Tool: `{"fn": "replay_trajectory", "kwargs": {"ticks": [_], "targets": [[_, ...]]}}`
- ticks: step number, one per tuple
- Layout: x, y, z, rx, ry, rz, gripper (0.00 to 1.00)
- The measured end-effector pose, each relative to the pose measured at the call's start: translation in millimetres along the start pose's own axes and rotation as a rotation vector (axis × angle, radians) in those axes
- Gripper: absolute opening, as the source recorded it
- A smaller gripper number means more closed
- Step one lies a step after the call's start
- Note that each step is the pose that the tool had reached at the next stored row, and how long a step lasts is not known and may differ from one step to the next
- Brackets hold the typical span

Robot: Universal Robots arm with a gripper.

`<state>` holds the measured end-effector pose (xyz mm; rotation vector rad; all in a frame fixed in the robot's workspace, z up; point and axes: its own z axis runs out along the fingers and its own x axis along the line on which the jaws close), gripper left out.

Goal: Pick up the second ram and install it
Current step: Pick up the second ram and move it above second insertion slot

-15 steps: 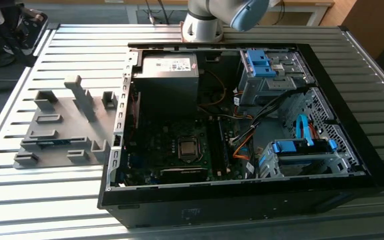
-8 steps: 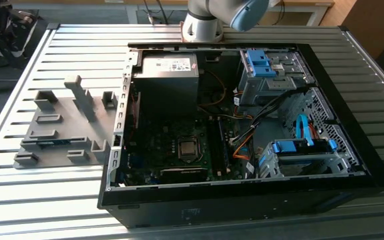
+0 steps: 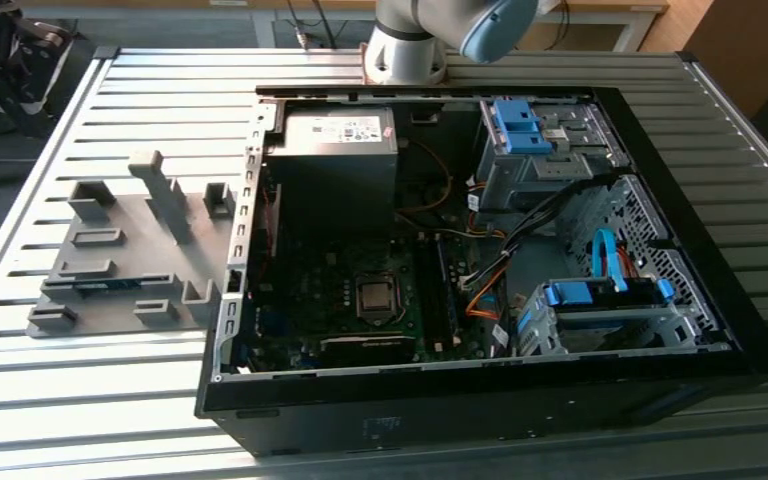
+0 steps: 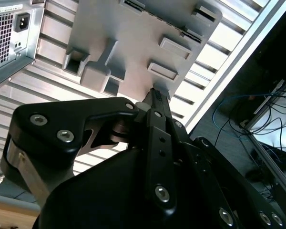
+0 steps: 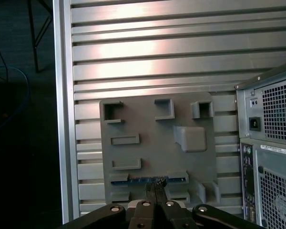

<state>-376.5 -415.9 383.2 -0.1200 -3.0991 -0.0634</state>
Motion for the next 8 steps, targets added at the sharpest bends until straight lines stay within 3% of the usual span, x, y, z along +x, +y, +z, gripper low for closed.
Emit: {"fn": "replay_trajectory", "kwargs": {"ticks": [8], "targets": [[0.9, -0.1, 0.0, 0.0001, 0.0001, -0.004, 0.11]]}}
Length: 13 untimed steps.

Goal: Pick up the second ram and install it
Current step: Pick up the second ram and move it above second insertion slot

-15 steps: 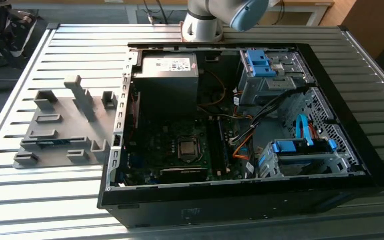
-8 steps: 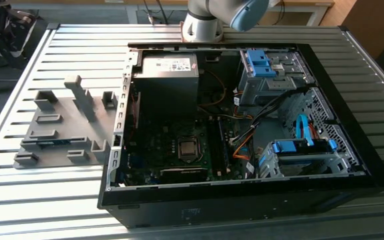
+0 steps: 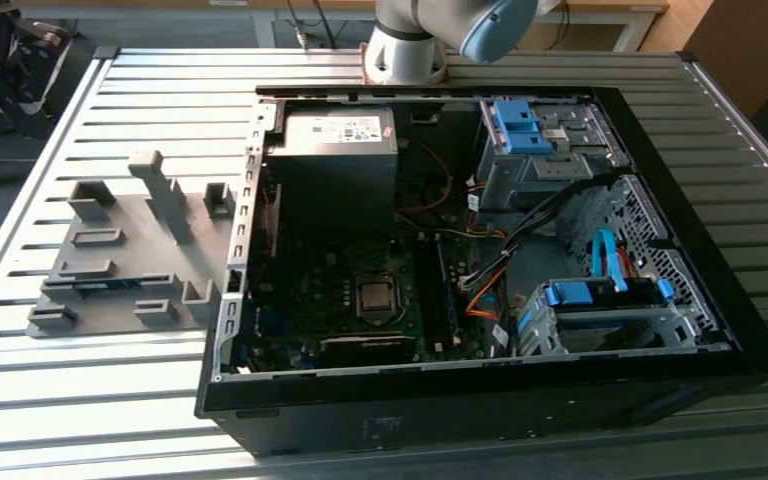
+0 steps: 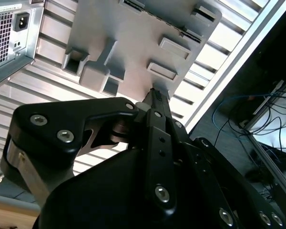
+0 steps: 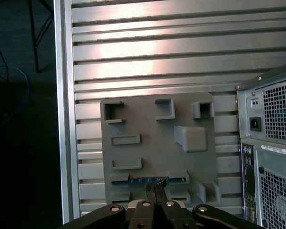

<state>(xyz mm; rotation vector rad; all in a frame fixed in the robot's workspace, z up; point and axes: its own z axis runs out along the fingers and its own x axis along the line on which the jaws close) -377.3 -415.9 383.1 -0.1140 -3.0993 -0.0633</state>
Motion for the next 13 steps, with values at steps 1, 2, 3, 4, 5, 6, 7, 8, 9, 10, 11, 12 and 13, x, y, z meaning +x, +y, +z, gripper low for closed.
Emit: {"fn": "replay_trajectory", "kwargs": {"ticks": [1, 2, 3, 4, 5, 6, 7, 8, 9, 10, 11, 12, 13], "targets": [[0.0, 0.0, 0.0, 0.0002, 0.0003, -0.006, 0.11], [0.0, 0.0, 0.0, 0.0007, 0.0006, -0.017, 0.11], [0.0, -0.1, 0.1, 0.0011, 0.0011, -0.030, 0.11], [0.1, -0.1, 0.1, 0.0017, 0.0017, -0.044, 0.11], [0.1, -0.1, 0.0, 0.0024, 0.0023, -0.058, 0.11], [0.1, 0.0, 0.1, 0.0030, 0.0028, -0.073, 0.11], [0.1, -0.1, 0.1, 0.0036, 0.0034, -0.088, 0.11], [0.2, -0.1, 0.2, 0.0042, 0.0040, -0.104, 0.11], [0.2, -0.1, 0.2, 0.0049, 0.0047, -0.120, 0.11], [0.2, -0.1, 0.3, 0.0055, 0.0053, -0.136, 0.11], [0.2, -0.1, 0.3, 0.0062, 0.0059, -0.151, 0.11], [0.3, -0.1, 0.4, 0.0068, 0.0065, -0.166, 0.11], [0.3, -0.1, 0.5, 0.0074, 0.0071, -0.181, 0.11]]}}
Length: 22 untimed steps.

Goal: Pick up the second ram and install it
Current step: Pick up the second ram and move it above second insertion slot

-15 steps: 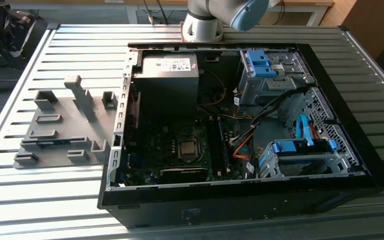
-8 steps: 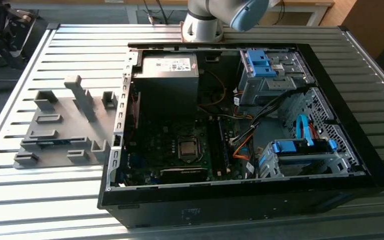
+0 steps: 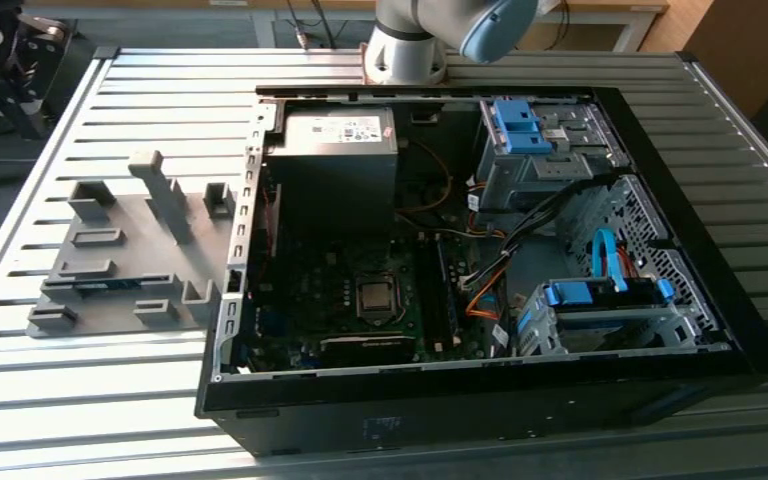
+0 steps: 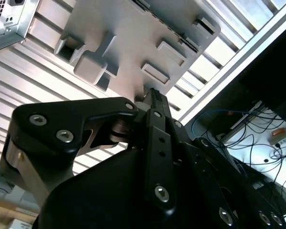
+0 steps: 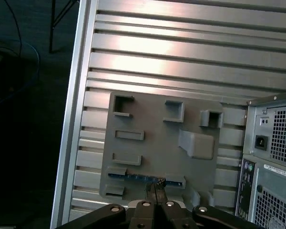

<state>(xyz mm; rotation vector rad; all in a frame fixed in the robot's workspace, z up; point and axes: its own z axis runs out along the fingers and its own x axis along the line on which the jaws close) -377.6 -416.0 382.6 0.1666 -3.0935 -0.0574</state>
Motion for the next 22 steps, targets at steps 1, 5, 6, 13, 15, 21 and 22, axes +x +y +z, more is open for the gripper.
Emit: {"fn": "replay_trajectory", "kwargs": {"ticks": [1, 5, 6, 13, 15, 21, 22], "targets": [[0.0, 0.0, 0.1, 0.0006, 0.0006, -0.015, 0.11], [0.0, 0.0, 0.6, 0.0030, 0.0028, -0.071, 0.11], [0.0, 0.0, 0.8, 0.0036, 0.0034, -0.085, 0.11], [0.0, -0.2, 1.9, 0.0076, 0.0072, -0.182, 0.11], [0.0, -0.2, 2.2, 0.0088, 0.0084, -0.210, 0.11], [0.0, -0.4, 3.0, 0.0120, 0.0115, -0.289, 0.11], [0.0, -0.4, 3.2, 0.0125, 0.0120, -0.302, 0.11]]}}
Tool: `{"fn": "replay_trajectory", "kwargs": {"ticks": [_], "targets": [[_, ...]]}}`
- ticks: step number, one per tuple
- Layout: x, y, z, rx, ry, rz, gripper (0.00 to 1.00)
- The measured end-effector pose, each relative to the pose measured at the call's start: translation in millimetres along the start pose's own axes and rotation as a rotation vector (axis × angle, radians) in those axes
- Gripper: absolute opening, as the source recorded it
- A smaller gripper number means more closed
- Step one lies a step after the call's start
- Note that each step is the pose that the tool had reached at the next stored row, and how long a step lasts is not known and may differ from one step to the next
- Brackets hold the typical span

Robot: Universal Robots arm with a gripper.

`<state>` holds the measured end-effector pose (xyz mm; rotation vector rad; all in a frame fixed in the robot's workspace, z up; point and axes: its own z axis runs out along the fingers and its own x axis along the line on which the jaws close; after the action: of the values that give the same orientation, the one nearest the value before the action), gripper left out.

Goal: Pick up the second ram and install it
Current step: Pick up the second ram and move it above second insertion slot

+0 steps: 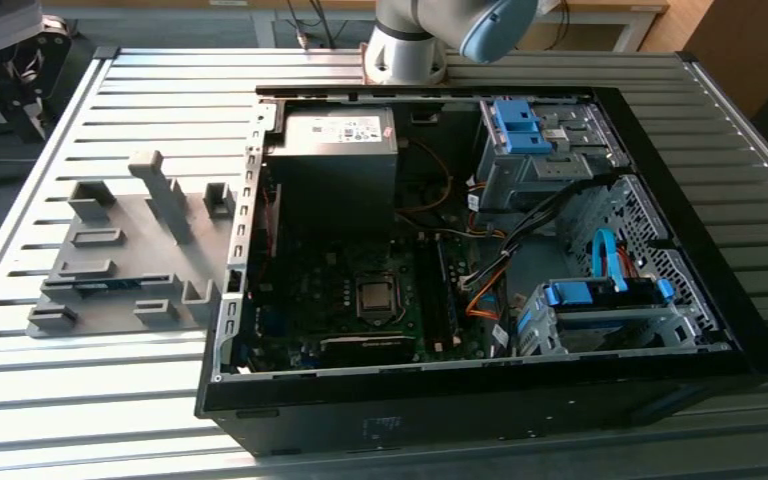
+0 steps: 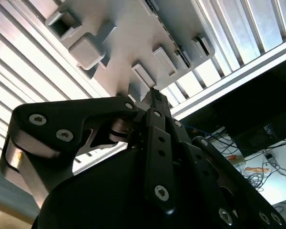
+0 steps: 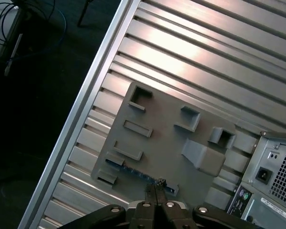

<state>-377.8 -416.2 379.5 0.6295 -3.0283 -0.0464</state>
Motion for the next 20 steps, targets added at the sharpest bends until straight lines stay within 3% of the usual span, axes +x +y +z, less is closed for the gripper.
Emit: {"fn": "replay_trajectory", "kwargs": {"ticks": [20], "targets": [[1.1, -1.7, 3.0, 0.0100, 0.0091, -0.241, 0.11]]}}
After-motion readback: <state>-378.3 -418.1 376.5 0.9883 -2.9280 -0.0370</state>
